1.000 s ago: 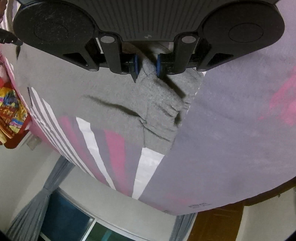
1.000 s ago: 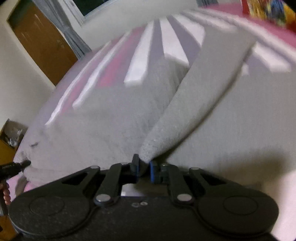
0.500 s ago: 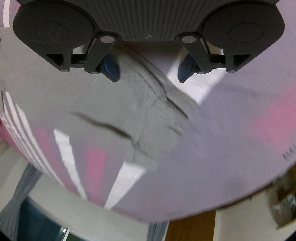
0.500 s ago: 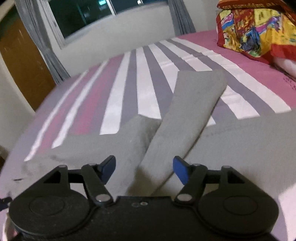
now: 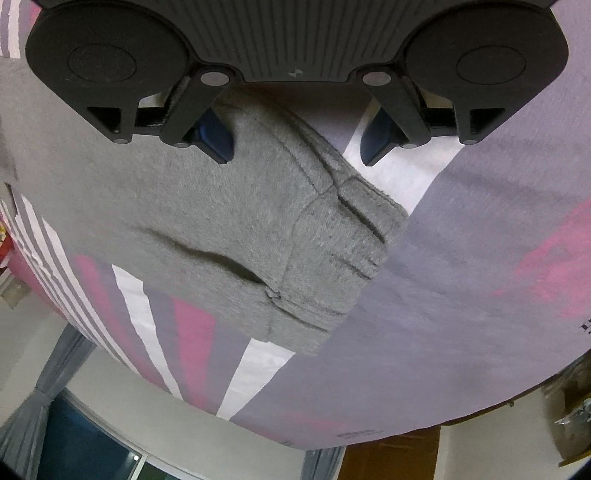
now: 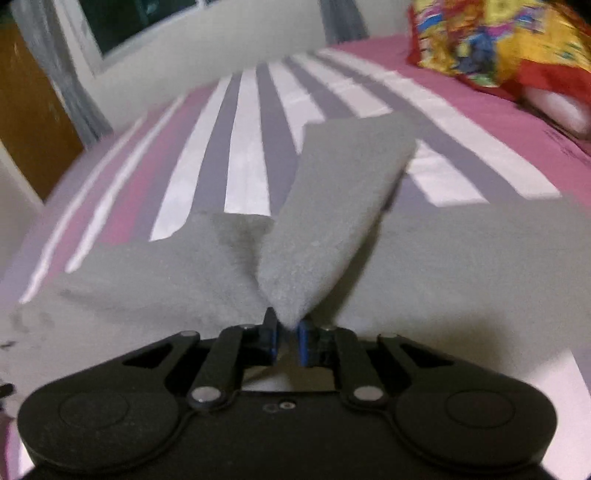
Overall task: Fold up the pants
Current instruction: 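Open both tools and release the folded cuffs onto the pants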
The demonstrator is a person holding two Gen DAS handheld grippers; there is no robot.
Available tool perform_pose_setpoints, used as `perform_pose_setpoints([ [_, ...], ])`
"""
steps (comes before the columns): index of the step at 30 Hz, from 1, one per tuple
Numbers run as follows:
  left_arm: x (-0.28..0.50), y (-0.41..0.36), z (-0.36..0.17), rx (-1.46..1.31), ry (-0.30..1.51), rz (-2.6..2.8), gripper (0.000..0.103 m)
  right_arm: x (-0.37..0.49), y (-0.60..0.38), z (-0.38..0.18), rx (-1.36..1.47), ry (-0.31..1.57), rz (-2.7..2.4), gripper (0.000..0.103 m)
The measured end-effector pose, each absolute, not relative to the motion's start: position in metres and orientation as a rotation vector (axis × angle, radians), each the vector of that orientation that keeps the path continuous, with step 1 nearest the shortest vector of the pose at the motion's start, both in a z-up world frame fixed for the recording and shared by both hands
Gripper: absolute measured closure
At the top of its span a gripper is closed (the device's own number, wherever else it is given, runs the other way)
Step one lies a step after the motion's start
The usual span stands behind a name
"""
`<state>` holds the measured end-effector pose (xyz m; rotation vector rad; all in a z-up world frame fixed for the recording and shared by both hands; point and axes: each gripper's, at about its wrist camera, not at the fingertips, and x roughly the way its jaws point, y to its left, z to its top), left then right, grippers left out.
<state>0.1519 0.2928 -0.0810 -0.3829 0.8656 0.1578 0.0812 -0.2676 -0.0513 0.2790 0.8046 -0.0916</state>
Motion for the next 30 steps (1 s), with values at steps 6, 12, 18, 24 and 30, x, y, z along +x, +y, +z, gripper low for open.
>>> perform_pose_setpoints([
  [6, 0.151, 0.290, -0.081, -0.378, 0.873, 0.162, 0.025, 0.060, -0.291, -0.052, 0.276, 0.764, -0.102, 0.073],
  [12, 0.153, 0.285, -0.082, -0.374, 0.875, 0.176, 0.022, 0.125, -0.262, -0.027, 0.131, 0.781, -0.073, 0.053],
  [18, 0.154, 0.287, -0.083, -0.383, 0.878, 0.163, 0.022, 0.169, -0.250, -0.049, -0.032, 0.864, -0.087, 0.056],
  [24, 0.151, 0.289, -0.084, -0.381, 0.868, 0.149, 0.022, 0.109, -0.287, -0.038, 0.102, 0.815, -0.077, 0.098],
  [30, 0.149, 0.290, -0.085, -0.386, 0.867, 0.143, 0.022, 0.063, -0.330, -0.065, 0.197, 0.829, -0.115, 0.071],
])
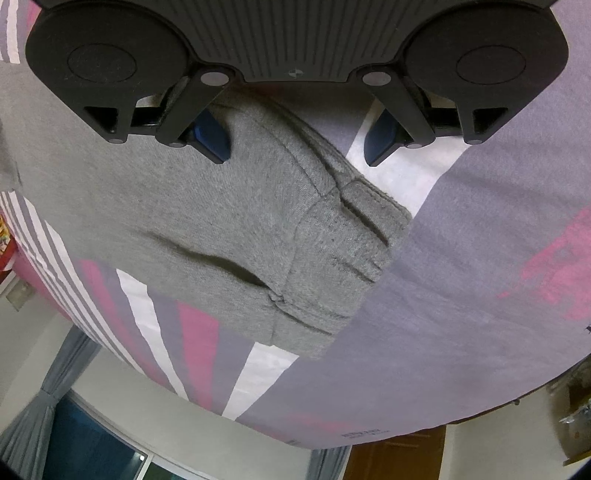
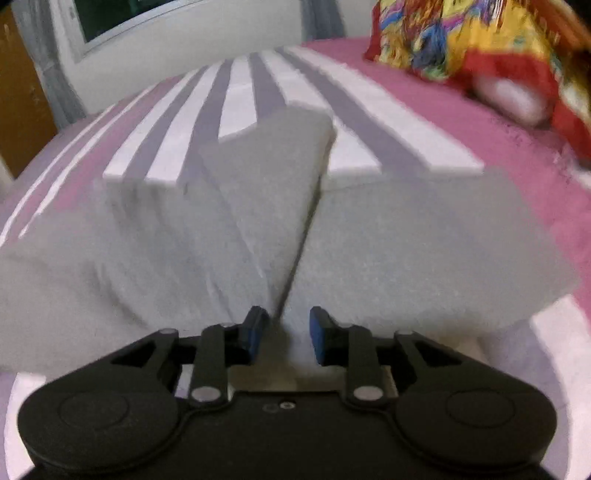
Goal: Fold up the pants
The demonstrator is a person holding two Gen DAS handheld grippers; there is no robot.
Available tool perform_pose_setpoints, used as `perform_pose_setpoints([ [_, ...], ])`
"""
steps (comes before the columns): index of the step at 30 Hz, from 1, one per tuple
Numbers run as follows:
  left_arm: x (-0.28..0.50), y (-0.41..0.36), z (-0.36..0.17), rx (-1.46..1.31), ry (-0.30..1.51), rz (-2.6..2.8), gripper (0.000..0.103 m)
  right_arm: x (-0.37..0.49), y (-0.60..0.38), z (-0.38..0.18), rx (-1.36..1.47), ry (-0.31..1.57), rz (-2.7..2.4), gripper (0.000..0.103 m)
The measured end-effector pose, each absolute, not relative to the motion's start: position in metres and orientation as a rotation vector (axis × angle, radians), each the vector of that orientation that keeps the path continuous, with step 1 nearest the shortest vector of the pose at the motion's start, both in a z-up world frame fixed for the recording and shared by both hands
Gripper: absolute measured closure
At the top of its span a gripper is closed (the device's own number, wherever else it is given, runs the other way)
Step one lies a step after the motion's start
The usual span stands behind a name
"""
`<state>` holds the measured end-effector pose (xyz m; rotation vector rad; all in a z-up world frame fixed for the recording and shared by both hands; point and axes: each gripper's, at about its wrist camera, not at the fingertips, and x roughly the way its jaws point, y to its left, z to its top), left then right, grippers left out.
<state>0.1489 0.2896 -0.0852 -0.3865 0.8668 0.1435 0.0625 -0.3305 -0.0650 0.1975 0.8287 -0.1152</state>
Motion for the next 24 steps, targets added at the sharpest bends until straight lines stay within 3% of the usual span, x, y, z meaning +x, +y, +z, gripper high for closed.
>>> perform_pose_setpoints([
  [2, 0.149, 0.289, -0.086, -0.387, 0.866, 0.146, 0.022, 0.060, -0.327, -0.042, 0.161, 0.740, -0.085, 0.062],
  [4, 0.150, 0.290, -0.085, -0.387, 0.869, 0.149, 0.022, 0.071, -0.318, -0.027, 0.106, 0.709, -0.061, 0.045],
  [9, 0.149, 0.289, -0.084, -0.389, 0.877, 0.158, 0.022, 0.132, -0.288, -0.032, -0.151, 0.785, -0.026, 0.046],
  [12, 0.150, 0.289, -0.083, -0.389, 0.881, 0.159, 0.022, 0.160, -0.276, -0.048, -0.281, 0.822, -0.042, 0.052],
  [14, 0.150, 0.288, -0.083, -0.389, 0.880, 0.156, 0.022, 0.164, -0.276, -0.050, -0.325, 0.816, -0.063, 0.075],
  [15, 0.150, 0.289, -0.084, -0.389, 0.879, 0.153, 0.022, 0.163, -0.282, -0.049, -0.306, 0.817, -0.058, 0.098],
  [20, 0.148, 0.289, -0.084, -0.383, 0.873, 0.138, 0.022, 0.104, -0.325, -0.016, -0.070, 0.705, -0.139, 0.100],
  [24, 0.146, 0.289, -0.086, -0.378, 0.867, 0.130, 0.022, 0.057, -0.374, -0.027, 0.115, 0.736, -0.241, 0.103],
])
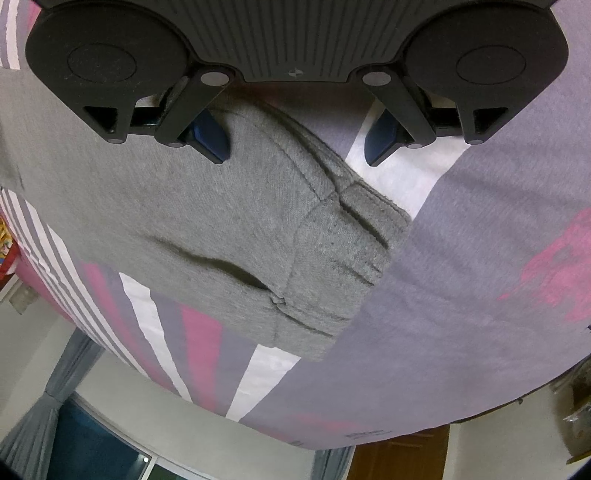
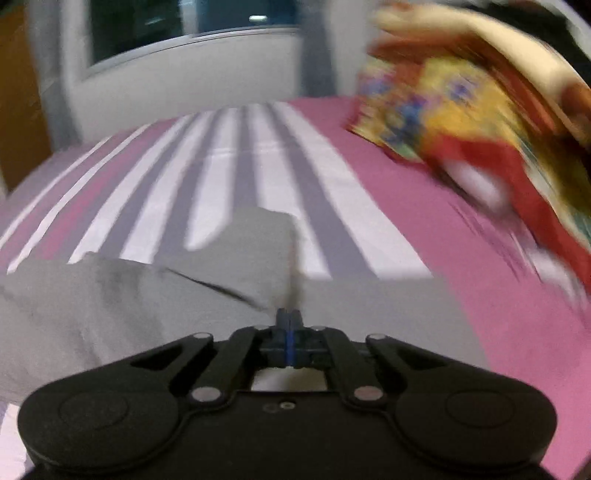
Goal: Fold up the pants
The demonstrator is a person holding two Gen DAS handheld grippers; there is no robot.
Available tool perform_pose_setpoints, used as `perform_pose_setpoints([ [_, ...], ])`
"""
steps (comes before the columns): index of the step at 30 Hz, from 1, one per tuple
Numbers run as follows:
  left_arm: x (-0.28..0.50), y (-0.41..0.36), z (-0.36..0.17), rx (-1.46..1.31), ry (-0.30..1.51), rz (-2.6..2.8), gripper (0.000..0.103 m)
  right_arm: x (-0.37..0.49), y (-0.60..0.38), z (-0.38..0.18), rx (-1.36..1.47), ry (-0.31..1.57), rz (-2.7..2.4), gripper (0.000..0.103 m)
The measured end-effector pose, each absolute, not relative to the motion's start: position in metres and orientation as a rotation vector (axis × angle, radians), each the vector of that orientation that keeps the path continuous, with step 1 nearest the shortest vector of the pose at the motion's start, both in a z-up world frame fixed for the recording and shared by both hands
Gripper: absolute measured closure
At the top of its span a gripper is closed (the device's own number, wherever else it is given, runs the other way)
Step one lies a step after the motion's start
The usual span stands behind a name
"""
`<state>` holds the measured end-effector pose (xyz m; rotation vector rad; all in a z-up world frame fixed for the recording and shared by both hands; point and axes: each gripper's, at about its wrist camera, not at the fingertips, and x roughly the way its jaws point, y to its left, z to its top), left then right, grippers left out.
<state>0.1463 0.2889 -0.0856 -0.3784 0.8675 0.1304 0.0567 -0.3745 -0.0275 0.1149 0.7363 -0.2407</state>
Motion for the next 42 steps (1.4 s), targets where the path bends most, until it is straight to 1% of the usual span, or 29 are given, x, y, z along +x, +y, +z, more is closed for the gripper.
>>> perform_pose_setpoints([
  [2, 0.147, 0.289, -0.086, -0.380, 0.870, 0.132, 0.022, 0.055, -0.393, -0.049, 0.137, 0.816, -0.261, 0.102],
  [3, 0.147, 0.288, -0.085, -0.378, 0.872, 0.133, 0.022, 0.052, -0.395, -0.049, 0.127, 0.800, -0.246, 0.096],
  [4, 0.148, 0.288, -0.085, -0.376, 0.874, 0.134, 0.021, 0.047, -0.392, -0.045, 0.091, 0.755, -0.226, 0.082],
  [5, 0.148, 0.288, -0.085, -0.377, 0.874, 0.136, 0.021, 0.044, -0.385, -0.038, 0.041, 0.706, -0.202, 0.071],
  [6, 0.149, 0.288, -0.085, -0.382, 0.871, 0.140, 0.021, 0.045, -0.376, -0.032, -0.019, 0.669, -0.182, 0.048],
  [7, 0.149, 0.287, -0.085, -0.385, 0.868, 0.146, 0.021, 0.049, -0.367, -0.029, -0.072, 0.651, -0.155, 0.046],
  [9, 0.149, 0.285, -0.085, -0.379, 0.868, 0.156, 0.021, 0.069, -0.348, -0.025, -0.185, 0.652, -0.083, 0.049],
  [11, 0.149, 0.284, -0.085, -0.381, 0.872, 0.164, 0.021, 0.094, -0.325, -0.032, -0.353, 0.652, -0.050, 0.048],
  [14, 0.150, 0.284, -0.085, -0.385, 0.880, 0.165, 0.021, 0.121, -0.296, -0.052, -0.585, 0.654, 0.006, 0.047],
  [17, 0.152, 0.286, -0.085, -0.387, 0.887, 0.160, 0.020, 0.145, -0.274, -0.076, -0.799, 0.724, 0.074, 0.047],
  [18, 0.152, 0.286, -0.085, -0.388, 0.889, 0.158, 0.020, 0.148, -0.270, -0.080, -0.839, 0.722, 0.082, 0.051],
  [19, 0.153, 0.286, -0.085, -0.388, 0.890, 0.155, 0.020, 0.153, -0.269, -0.080, -0.851, 0.719, 0.071, 0.074],
  [20, 0.153, 0.287, -0.085, -0.387, 0.891, 0.153, 0.020, 0.160, -0.272, -0.076, -0.826, 0.730, 0.029, 0.096],
  [21, 0.153, 0.288, -0.085, -0.388, 0.891, 0.149, 0.020, 0.163, -0.279, -0.067, -0.765, 0.721, -0.006, 0.097],
  [26, 0.151, 0.291, -0.087, -0.391, 0.883, 0.138, 0.020, 0.133, -0.346, -0.006, -0.276, 0.607, -0.125, 0.098],
  [30, 0.149, 0.291, -0.087, -0.389, 0.880, 0.129, 0.020, 0.082, -0.410, 0.014, 0.056, 0.559, -0.182, 0.098],
  [33, 0.150, 0.291, -0.087, -0.386, 0.883, 0.125, 0.020, 0.058, -0.450, -0.002, 0.267, 0.585, -0.205, 0.098],
  [36, 0.151, 0.291, -0.085, -0.385, 0.891, 0.128, 0.020, 0.055, -0.482, -0.042, 0.454, 0.681, -0.245, 0.098],
  [38, 0.151, 0.290, -0.085, -0.386, 0.894, 0.129, 0.020, 0.053, -0.496, -0.065, 0.556, 0.728, -0.265, 0.090],
  [39, 0.151, 0.290, -0.084, -0.385, 0.894, 0.129, 0.020, 0.047, -0.501, -0.070, 0.603, 0.713, -0.275, 0.091],
  [40, 0.151, 0.290, -0.085, -0.386, 0.893, 0.128, 0.020, 0.039, -0.504, -0.071, 0.647, 0.687, -0.280, 0.087],
  [42, 0.152, 0.290, -0.085, -0.388, 0.892, 0.128, 0.020, 0.032, -0.514, -0.073, 0.712, 0.642, -0.300, 0.084],
])
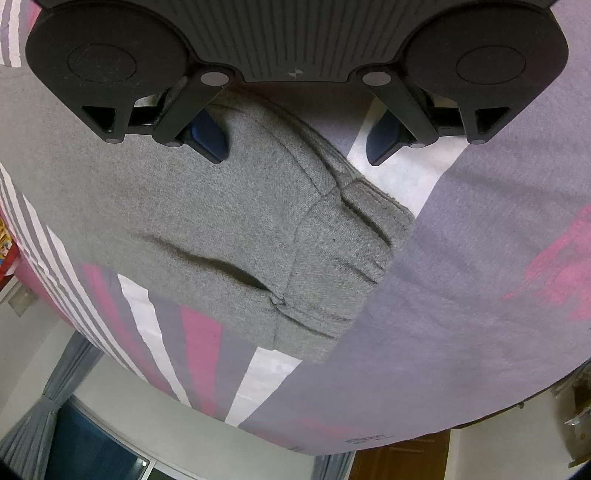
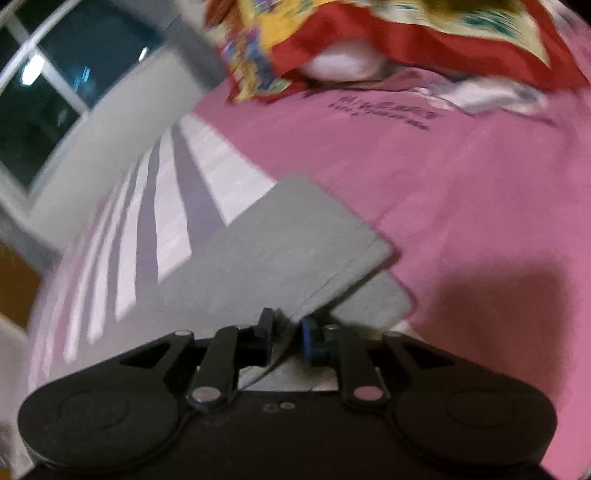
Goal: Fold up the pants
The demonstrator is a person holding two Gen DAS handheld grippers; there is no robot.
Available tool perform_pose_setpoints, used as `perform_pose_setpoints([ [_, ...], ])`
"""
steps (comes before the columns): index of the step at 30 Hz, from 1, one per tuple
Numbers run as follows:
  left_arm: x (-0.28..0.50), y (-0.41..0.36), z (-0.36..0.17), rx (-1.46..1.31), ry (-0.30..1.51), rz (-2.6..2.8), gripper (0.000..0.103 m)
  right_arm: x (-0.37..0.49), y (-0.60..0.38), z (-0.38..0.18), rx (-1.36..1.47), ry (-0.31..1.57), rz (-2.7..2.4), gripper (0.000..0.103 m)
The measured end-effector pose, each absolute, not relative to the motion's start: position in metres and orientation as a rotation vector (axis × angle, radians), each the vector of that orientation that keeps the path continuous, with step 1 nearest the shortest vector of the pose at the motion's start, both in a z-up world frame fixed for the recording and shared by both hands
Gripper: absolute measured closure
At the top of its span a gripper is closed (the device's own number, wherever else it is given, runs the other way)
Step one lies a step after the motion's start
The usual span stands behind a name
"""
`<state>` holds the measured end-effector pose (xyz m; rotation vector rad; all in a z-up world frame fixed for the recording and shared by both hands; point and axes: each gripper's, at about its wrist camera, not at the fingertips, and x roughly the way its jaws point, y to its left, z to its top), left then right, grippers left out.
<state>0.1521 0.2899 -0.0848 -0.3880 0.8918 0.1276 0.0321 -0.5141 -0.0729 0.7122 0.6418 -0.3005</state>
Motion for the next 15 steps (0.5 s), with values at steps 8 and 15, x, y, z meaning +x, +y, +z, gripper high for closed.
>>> perform_pose_setpoints([
  [8, 0.153, 0.291, -0.086, -0.390, 0.893, 0.124, 0.019, 0.035, -0.524, -0.066, 0.736, 0.597, -0.288, 0.099],
  [15, 0.145, 0.296, -0.081, -0.412, 0.874, 0.125, 0.019, 0.022, -0.515, -0.069, 0.691, 0.618, -0.352, 0.098],
])
